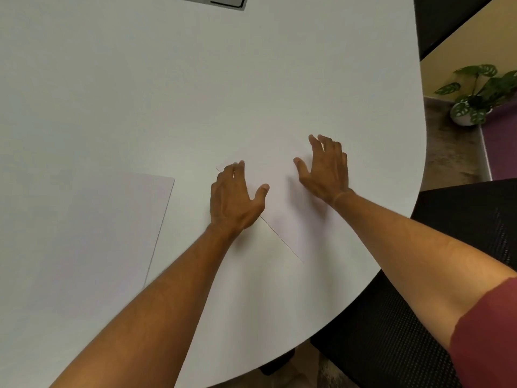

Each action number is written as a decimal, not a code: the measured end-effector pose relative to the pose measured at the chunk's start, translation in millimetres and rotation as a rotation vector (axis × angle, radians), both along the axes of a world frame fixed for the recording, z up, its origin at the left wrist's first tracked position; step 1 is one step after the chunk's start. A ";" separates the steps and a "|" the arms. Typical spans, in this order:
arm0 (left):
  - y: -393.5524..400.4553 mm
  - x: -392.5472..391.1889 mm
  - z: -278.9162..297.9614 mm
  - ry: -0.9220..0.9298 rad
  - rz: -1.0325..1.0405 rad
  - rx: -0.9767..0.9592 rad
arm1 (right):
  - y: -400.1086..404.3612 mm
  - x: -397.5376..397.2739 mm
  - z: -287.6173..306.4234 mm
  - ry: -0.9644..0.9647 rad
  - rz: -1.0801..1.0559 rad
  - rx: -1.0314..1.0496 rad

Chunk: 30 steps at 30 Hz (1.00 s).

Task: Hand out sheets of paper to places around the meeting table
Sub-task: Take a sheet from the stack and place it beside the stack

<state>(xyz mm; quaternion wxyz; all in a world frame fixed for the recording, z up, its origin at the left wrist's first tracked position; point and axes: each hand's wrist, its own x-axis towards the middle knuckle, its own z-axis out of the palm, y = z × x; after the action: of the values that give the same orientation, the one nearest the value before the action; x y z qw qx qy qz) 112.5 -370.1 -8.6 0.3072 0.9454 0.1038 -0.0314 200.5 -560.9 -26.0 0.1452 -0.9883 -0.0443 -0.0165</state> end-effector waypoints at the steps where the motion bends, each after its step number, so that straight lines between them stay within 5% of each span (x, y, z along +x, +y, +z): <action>1: 3.7 1.0 0.8 0.001 -0.052 0.039 | 2.9 -5.1 2.6 -0.012 0.010 -0.027; 10: 40.8 5.9 7.4 -0.089 -0.343 0.381 | 30.2 -48.3 27.9 -0.059 0.052 -0.164; 30: 117.4 -72.4 55.3 -0.191 -0.397 0.513 | 108.0 -179.4 68.7 -0.109 0.023 -0.163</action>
<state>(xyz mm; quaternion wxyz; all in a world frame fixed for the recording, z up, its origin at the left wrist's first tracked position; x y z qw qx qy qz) 40.0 -252.8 46.8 0.0556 0.9924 -0.1071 0.0250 21.1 -452.9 42.8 0.0620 -0.9938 -0.0648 -0.0651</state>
